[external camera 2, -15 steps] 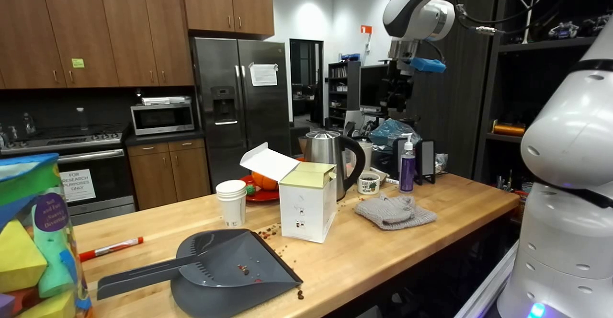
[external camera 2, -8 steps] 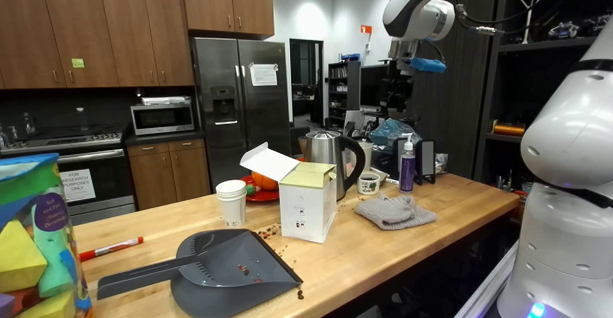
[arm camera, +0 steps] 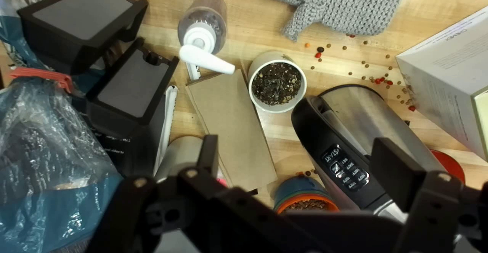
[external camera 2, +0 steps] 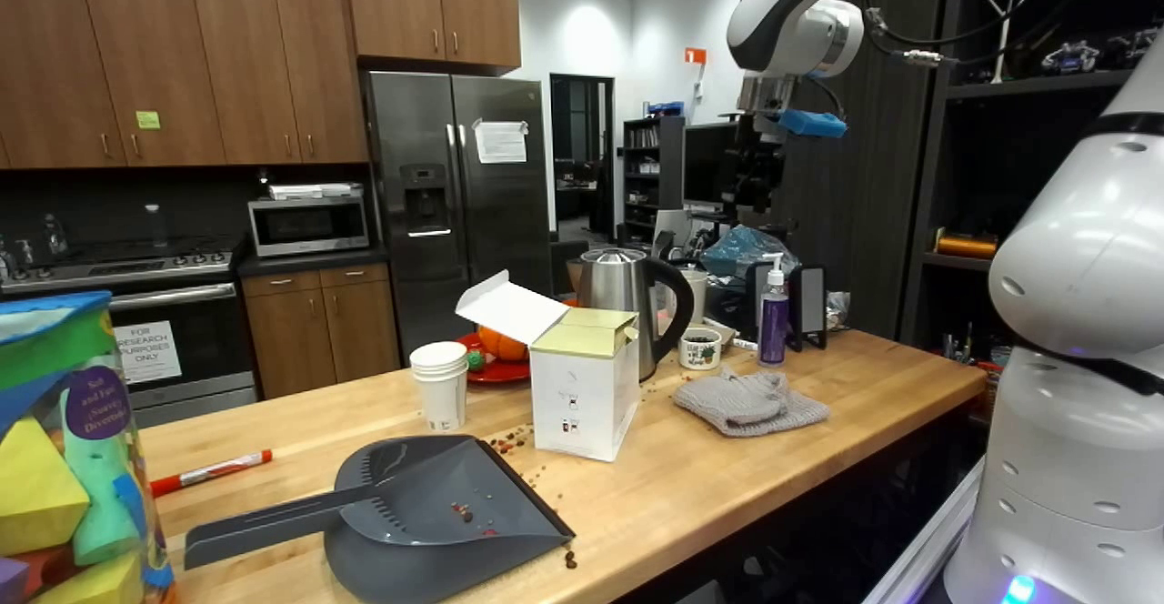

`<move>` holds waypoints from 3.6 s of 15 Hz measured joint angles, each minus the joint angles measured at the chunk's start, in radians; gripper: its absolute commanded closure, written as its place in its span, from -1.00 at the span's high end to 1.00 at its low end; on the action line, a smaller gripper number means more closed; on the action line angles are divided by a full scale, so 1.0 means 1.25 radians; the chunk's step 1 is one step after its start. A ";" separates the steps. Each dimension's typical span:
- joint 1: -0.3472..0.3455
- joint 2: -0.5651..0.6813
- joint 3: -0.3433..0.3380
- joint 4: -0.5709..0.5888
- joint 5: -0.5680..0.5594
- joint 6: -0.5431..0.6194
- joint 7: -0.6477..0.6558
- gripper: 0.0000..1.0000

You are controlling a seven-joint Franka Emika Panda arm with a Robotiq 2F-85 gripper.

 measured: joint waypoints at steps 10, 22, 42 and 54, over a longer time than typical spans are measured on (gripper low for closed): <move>-0.003 0.006 0.031 -0.008 -0.011 -0.001 -0.008 1.00; 0.041 0.024 0.133 -0.024 -0.018 -0.002 -0.106 1.00; 0.154 0.036 0.197 -0.058 0.038 0.114 -0.319 1.00; 0.188 0.092 0.217 0.006 0.204 0.081 -0.588 1.00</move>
